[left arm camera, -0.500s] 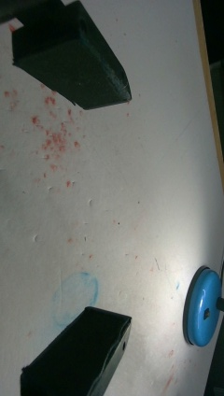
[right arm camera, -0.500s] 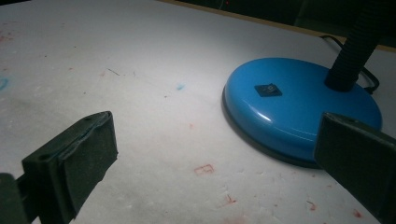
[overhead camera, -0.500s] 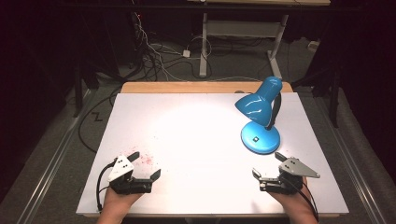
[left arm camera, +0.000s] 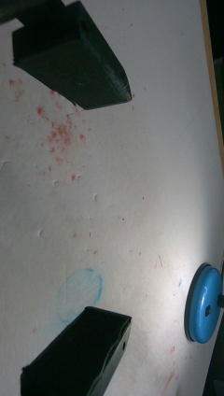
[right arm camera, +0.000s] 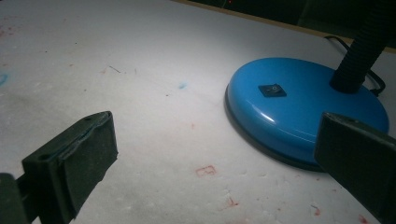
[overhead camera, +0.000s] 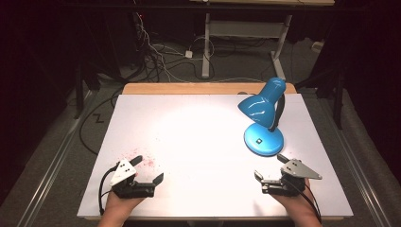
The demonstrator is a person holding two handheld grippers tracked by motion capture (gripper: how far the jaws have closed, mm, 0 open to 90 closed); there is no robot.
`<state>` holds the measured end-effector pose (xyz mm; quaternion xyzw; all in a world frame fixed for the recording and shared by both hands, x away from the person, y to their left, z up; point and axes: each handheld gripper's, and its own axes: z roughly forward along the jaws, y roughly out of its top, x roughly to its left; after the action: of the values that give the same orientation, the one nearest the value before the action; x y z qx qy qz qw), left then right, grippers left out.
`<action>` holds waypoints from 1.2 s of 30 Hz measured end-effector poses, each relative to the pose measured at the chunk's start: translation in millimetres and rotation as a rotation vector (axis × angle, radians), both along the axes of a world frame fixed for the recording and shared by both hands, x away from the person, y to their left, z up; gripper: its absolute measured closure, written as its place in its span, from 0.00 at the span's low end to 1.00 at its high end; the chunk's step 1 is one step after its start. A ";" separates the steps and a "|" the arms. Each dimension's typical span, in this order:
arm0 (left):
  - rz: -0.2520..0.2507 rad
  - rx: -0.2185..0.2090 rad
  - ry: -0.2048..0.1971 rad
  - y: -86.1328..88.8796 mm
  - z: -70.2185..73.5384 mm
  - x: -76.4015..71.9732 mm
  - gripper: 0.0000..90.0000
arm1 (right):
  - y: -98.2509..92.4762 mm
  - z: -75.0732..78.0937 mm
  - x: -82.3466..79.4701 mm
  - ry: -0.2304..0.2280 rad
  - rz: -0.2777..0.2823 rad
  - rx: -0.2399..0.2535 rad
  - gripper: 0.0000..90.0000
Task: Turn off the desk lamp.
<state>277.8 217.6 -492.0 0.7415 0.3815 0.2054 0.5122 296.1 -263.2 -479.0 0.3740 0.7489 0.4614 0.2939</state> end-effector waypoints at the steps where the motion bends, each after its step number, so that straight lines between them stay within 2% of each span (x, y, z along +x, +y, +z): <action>1: 0.004 0.000 -0.004 0.3 -0.2 0.2 0.00 | -0.2 0.0 0.0 0.000 -0.001 0.002 0.01; 10: -0.008 0.019 -0.008 -1.4 -0.3 0.0 0.00 | -1.0 0.7 -0.6 -0.004 -0.003 0.003 0.04; 18: -0.009 0.018 -0.013 -0.3 1.2 -1.3 0.00 | -1.7 2.3 -1.7 0.000 -0.008 0.003 0.08; 36: -0.008 0.015 -0.020 -0.2 3.4 -0.4 0.00 | -5.2 2.8 -3.9 0.043 -0.001 0.009 0.38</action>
<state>277.4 217.4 -488.6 0.7450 0.3717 0.2136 0.5111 292.2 -268.4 -476.2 0.3856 0.7526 0.4566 0.2764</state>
